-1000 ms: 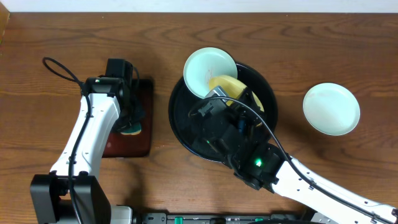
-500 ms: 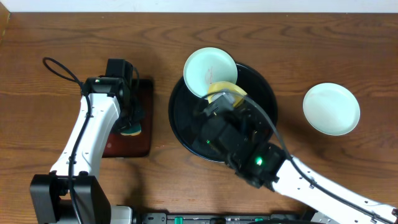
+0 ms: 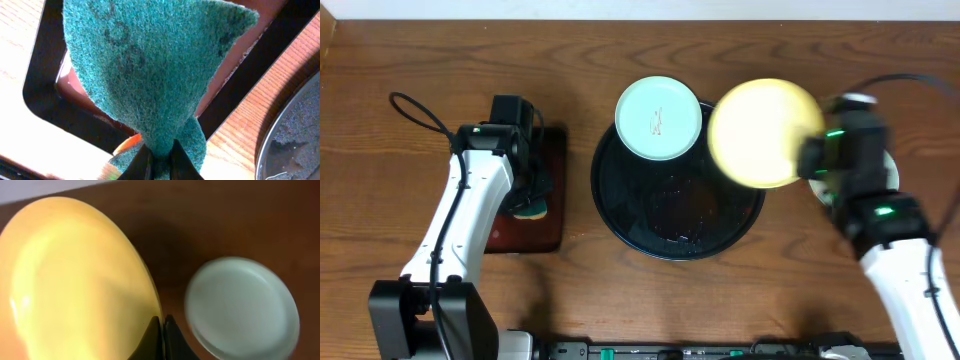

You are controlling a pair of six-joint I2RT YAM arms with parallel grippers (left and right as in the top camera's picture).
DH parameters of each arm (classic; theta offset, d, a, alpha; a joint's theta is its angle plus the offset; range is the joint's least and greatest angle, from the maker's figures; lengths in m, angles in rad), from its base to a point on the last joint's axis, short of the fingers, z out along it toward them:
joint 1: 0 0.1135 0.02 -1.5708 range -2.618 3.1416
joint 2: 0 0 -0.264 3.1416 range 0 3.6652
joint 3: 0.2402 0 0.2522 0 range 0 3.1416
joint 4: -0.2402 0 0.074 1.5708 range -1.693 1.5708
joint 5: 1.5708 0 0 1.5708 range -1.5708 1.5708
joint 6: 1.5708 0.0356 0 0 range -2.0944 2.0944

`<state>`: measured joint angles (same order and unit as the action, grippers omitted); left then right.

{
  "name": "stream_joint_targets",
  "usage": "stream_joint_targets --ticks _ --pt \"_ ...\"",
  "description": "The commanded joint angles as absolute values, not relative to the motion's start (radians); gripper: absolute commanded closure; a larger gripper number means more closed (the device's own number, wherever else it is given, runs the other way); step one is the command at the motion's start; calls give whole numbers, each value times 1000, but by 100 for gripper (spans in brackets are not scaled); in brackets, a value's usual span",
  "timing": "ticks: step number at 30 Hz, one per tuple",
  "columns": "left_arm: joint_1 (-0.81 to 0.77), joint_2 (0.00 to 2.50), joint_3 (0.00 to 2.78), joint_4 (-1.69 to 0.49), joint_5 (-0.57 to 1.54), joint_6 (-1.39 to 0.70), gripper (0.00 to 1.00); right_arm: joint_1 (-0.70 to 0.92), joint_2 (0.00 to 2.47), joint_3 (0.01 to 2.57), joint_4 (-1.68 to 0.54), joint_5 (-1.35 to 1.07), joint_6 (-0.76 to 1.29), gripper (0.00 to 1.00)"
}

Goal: Clean dirty plates on tray and stack at the side
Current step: 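Carry the yellow plate right and set it on the table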

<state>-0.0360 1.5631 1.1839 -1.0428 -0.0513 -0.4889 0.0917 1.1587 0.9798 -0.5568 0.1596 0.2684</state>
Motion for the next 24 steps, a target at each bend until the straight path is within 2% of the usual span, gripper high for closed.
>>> stream_joint_targets --ticks 1,4,8,18,19,21,24 --pt "-32 1554 1180 -1045 -52 -471 92 -124 1174 987 -598 -80 368 99" --pt "-32 1554 1180 -1045 -52 -471 92 -286 1224 986 -629 -59 370 99" --pt "-32 1554 1180 -1045 -52 -471 92 -421 1328 986 -661 -53 370 99" --pt "-32 1554 1180 -1045 -44 -464 92 -553 1548 986 -624 -52 388 99" --pt "-32 1554 1180 -1045 -44 -463 92 -554 1555 986 -615 -65 379 92" --pt "-32 1554 1180 -1045 -44 -463 92 -550 1555 986 -585 -165 313 57" --pt "-32 1554 1180 -1046 -43 -454 92 -526 1527 989 -519 -506 174 44"
